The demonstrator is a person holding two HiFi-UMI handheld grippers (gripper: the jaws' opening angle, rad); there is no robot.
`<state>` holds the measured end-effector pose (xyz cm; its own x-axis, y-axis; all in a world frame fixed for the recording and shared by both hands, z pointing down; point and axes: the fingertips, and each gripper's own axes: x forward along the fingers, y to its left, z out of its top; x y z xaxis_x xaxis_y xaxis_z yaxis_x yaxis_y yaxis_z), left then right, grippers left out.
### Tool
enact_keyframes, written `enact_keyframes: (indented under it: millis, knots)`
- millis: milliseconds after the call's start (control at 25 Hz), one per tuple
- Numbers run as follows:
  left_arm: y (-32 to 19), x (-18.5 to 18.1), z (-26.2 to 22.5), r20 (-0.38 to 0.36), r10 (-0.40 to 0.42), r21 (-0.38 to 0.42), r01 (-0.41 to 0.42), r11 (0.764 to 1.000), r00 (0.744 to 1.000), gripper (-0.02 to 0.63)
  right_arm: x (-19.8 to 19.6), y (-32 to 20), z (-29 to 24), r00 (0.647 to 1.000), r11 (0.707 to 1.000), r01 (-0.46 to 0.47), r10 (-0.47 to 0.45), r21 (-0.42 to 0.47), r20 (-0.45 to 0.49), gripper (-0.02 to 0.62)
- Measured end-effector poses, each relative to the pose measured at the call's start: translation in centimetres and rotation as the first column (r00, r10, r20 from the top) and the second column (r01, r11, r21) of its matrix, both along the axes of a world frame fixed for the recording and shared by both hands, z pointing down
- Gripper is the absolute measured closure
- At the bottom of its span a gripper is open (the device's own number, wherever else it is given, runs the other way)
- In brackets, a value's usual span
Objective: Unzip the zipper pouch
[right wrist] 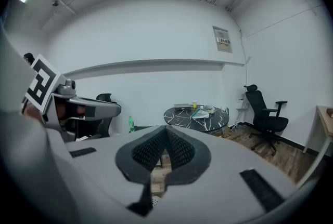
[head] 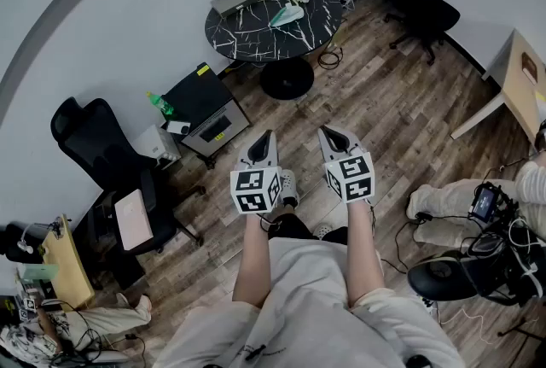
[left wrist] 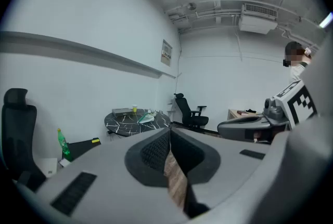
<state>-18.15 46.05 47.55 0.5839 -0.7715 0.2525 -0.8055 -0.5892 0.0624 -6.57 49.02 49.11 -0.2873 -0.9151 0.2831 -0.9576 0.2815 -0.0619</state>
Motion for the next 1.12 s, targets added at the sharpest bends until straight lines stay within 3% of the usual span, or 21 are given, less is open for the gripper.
enact_keyframes:
  millis: [400, 560, 760, 880, 1000, 1120]
  knots:
    - [0.4, -1.1, 0.0, -0.001, -0.008, 0.022, 0.008, 1.0, 1.0, 0.586, -0.7, 0.3, 0.3, 1.0, 1.0, 0.0, 0.0, 0.009, 0.004, 0.595]
    - [-0.8, -1.0, -0.2, -0.011, -0.005, 0.014, 0.005, 1.0, 1.0, 0.584, -0.5, -1.0, 0.4, 1.0, 1.0, 0.0, 0.0, -0.017, -0.004, 0.595]
    - [-2.4, -0.9, -0.3, -0.043, 0.0, 0.009, 0.0, 1.0, 0.999, 0.583, -0.3, -2.6, -0.2, 1.0, 1.0, 0.003, -0.003, 0.013, 0.002, 0.587]
    - [-4.0, -0.9, -0.2, -0.048, -0.008, -0.002, 0.008, 1.0, 0.999, 0.559, -0.5, -4.0, -0.2, 0.999, 0.999, 0.038, -0.038, 0.002, 0.005, 0.514]
    - [-6.0, -0.6, -0.1, -0.044, -0.008, -0.014, 0.007, 1.0, 0.999, 0.491, -0.3, -5.7, -0.2, 0.998, 0.999, 0.052, -0.052, -0.003, 0.023, 0.492]
    - [-8.3, 0.0, 0.0, -0.039, -0.005, -0.021, 0.004, 1.0, 0.999, 0.465, 0.1, -7.7, 0.0, 0.996, 0.997, 0.072, -0.071, -0.016, 0.054, 0.446]
